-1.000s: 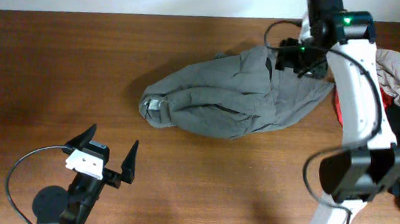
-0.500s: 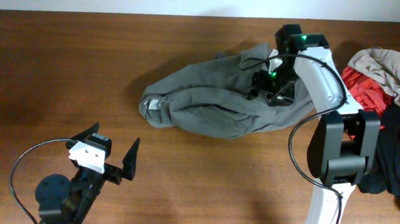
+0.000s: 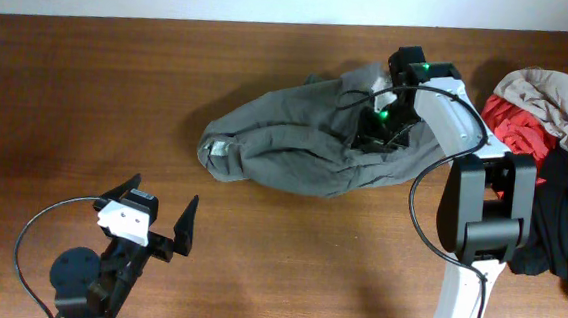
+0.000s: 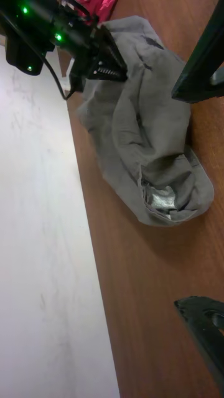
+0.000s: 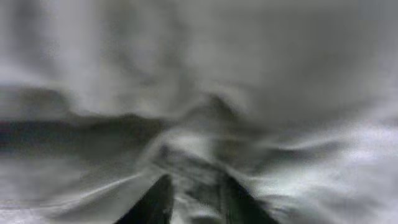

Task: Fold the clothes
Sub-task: 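Grasp the right end of the trousers with the right gripper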

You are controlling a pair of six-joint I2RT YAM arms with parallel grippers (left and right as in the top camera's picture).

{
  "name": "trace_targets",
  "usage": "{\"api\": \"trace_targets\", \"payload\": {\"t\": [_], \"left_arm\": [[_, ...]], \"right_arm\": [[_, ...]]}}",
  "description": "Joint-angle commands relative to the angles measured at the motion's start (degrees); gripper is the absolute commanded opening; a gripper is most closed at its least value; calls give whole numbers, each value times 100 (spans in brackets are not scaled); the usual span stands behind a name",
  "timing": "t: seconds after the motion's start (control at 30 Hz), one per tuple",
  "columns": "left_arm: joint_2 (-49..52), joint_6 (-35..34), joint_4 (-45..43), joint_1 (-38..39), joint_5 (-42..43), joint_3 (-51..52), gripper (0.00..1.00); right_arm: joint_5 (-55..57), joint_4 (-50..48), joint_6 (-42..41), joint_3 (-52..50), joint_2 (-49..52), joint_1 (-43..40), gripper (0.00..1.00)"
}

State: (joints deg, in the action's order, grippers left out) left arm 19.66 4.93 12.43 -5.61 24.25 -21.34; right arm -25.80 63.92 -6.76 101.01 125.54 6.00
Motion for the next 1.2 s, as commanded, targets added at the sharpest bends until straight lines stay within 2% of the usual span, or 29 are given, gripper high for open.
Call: {"api": "trace_targets", "payload": {"t": [0.0, 0.23, 0.43, 0.63, 0.8, 0.9, 1.0, 1.17], "left_arm": [[15, -13, -37, 22, 87, -131, 99], [15, -13, -35, 22, 87, -133, 99], [15, -13, -35, 22, 92, -133, 99], [15, -15, -35, 22, 107, -133, 99], [15, -15, -37, 22, 107, -131, 99], [15, -13, -37, 22, 107, -133, 99], [15, -13, -35, 22, 107, -133, 99], [15, -13, -35, 22, 107, -133, 99]], "right_arm": [[-557, 42, 116, -7, -400, -7, 26], [1707, 575, -1703, -7, -632, -13, 60], [2050, 289, -1537, -9, -625, -13, 84], [2031, 186, -1058, -50, -612, -13, 88], [1755, 151, -898, -243, -612, -11, 85], [1204, -105, -695, -544, -612, -2, 78], [940, -424, -695, -761, -612, -2, 60], [476, -435, -503, -708, -664, -2, 20]]}}
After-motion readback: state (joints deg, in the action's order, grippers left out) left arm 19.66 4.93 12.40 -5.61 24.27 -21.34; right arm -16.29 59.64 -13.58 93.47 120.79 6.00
